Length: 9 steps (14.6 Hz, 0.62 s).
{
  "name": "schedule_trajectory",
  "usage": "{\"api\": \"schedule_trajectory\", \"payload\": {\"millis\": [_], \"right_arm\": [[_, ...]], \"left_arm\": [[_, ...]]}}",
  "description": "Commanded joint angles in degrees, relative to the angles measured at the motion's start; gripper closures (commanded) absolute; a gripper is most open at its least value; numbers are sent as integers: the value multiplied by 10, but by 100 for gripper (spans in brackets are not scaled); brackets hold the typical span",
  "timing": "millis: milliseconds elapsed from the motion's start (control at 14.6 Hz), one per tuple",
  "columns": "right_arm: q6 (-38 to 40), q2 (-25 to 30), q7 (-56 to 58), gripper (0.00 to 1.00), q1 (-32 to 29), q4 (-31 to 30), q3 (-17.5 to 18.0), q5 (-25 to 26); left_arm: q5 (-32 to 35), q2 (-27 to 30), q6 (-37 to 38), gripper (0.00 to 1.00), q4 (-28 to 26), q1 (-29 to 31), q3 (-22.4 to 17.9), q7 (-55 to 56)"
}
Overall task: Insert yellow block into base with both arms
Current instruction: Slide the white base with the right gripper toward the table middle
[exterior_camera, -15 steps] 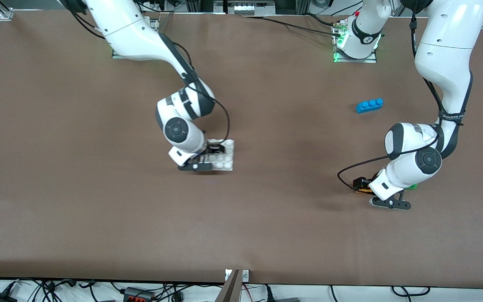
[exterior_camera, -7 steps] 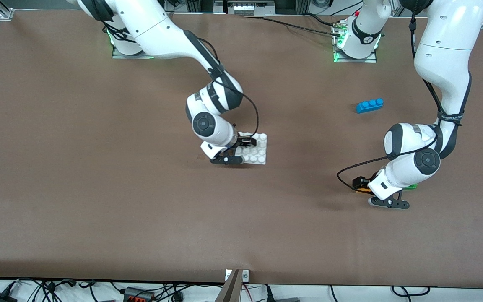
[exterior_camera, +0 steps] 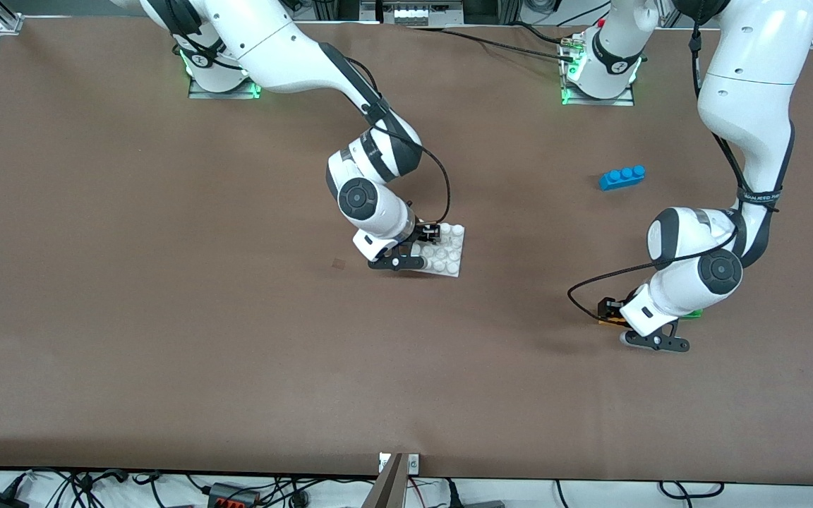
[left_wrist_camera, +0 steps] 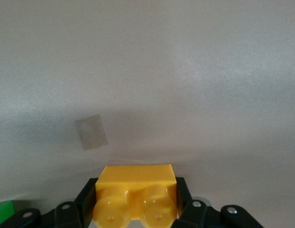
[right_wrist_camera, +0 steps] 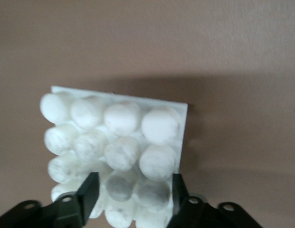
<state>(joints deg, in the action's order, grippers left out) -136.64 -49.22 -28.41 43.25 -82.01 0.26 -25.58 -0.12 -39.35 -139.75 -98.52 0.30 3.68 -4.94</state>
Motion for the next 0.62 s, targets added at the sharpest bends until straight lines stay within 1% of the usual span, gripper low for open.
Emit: {"api": "schedule_trajectory", "payload": {"millis": [0,68,137,274,342,411,548], "right_arm": [[21,10,-2,0,-2,23,-6,-2],[36,32,-4,0,-4,20,-8,-3],[67,50,-5,0,-12,22,-17,-1],[139,95,-2,0,-21,22,-49,3],[186,119,-2,0,-21,22,-79,14],[223,142,-2,0,-19,22,-100,41],[291,188,-2,0,-20,22,-123,127]], "left_arm": [[13,6,12,35,4,2,2,-7],[13,9,31,35,7,-1,3,-3],[12,11,53,35,12,-2,3,-2],[12,22,66,35,12,-3,4,-2],[12,29,87,36,14,-7,9,-1],[10,38,109,37,19,-16,18,3],[10,56,173,38,41,-48,21,52]]}}
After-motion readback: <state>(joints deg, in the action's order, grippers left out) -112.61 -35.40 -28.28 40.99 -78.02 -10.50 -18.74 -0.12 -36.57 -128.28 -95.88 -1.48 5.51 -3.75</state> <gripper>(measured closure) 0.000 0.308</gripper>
